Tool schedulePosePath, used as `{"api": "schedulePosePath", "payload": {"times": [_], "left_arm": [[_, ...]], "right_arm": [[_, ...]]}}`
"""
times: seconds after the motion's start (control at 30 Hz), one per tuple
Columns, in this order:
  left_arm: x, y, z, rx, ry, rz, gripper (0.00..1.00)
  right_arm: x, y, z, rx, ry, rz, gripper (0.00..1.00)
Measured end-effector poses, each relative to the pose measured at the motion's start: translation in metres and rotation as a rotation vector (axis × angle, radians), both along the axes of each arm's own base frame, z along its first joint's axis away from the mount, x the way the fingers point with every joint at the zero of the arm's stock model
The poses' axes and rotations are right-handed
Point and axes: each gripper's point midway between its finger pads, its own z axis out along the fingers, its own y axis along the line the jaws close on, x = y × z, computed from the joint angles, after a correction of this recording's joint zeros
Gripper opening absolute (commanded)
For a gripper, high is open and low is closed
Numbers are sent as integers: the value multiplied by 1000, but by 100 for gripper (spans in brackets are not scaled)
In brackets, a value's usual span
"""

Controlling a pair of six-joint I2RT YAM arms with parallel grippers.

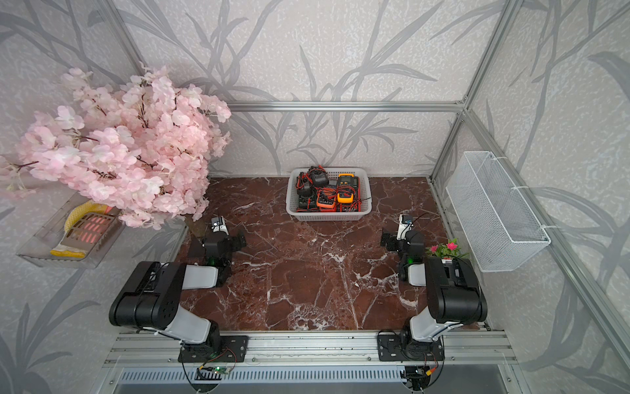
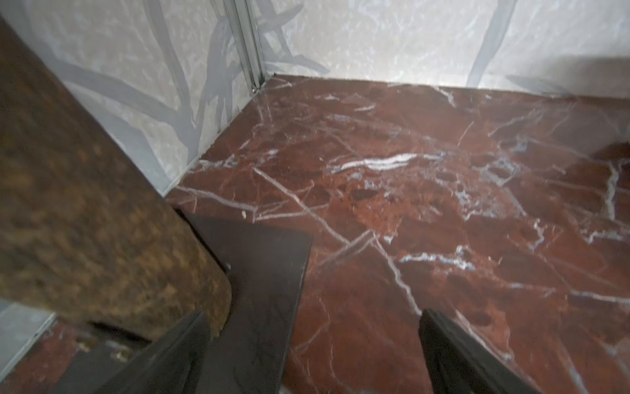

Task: Put the multimeter into the basket
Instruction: Reset both arms

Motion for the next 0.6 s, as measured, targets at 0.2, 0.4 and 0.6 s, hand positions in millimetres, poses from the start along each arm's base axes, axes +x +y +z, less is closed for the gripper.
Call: {"api": "schedulePosePath", "payload": {"times": [0.2, 0.4, 0.6], "left_arm": [[4, 1, 5, -7, -8, 4, 100], [4, 0, 3, -10, 0, -1, 100], [4, 0, 3, -10, 0, -1, 100]], "right_arm": [[0, 0, 1, 0, -4, 0, 99], [0, 0, 1, -1, -5, 0, 99], [0, 0, 1, -1, -5, 0, 99]]}}
